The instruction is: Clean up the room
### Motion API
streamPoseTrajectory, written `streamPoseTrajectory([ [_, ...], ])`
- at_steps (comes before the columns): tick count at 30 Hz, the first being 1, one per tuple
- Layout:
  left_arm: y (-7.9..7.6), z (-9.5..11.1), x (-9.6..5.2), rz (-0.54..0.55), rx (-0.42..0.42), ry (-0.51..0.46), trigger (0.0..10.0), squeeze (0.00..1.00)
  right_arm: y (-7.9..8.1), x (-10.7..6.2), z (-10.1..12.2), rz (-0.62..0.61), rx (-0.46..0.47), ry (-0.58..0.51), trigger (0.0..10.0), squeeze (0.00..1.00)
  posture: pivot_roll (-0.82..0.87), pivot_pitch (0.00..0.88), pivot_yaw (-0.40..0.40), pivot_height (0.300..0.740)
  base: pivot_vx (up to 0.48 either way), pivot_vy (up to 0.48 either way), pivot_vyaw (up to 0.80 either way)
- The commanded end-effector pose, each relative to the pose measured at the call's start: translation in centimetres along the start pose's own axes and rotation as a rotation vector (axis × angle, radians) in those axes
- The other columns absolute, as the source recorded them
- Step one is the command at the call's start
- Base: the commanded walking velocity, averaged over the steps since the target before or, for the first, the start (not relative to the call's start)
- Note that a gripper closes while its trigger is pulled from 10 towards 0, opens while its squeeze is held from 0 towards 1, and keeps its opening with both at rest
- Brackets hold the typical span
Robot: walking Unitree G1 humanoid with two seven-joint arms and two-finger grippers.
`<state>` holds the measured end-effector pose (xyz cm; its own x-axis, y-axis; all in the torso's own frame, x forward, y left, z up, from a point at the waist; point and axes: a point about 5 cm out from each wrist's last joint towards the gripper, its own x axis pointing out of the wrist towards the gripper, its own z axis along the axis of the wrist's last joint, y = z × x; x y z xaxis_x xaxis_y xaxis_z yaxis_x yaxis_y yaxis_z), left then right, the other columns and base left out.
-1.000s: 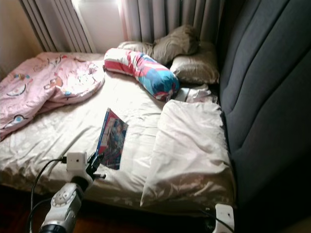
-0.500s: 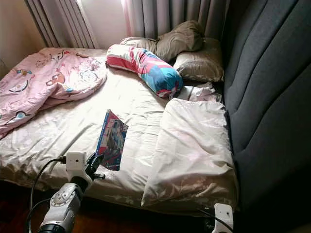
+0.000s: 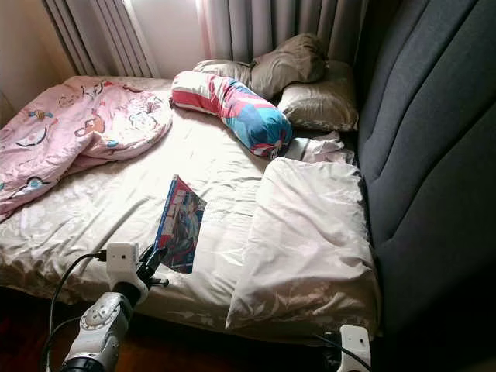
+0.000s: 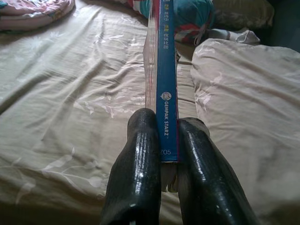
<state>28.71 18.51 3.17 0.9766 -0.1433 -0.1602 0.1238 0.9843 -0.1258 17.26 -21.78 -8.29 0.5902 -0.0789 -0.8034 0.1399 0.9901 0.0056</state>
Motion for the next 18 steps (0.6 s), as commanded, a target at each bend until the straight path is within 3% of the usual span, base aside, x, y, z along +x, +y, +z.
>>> streamPoseTrajectory([
  [1, 0.2, 1.36, 0.37, -0.009, 0.011, -0.054, 10.0, 0.0, 0.19, 0.02, -0.14, 0.005, 0.004, 0.011, 10.0, 0.0, -0.08, 0.0, 0.037, 0.74, 0.0, 0.0, 0.0],
  [12, 0.16, 1.25, 0.3, -0.007, 0.012, -0.05, 10.0, 0.0, 0.19, 0.03, -0.05, 0.006, 0.008, 0.007, 10.0, 0.0, -0.08, 0.0, 0.036, 0.74, 0.0, 0.0, 0.0],
  [18, 0.12, 1.29, 0.33, -0.007, 0.012, -0.05, 10.0, 0.0, 0.18, 0.04, 0.02, 0.006, 0.008, 0.005, 10.0, 0.0, -0.08, 0.0, 0.034, 0.74, 0.259, 0.0, 0.0],
])
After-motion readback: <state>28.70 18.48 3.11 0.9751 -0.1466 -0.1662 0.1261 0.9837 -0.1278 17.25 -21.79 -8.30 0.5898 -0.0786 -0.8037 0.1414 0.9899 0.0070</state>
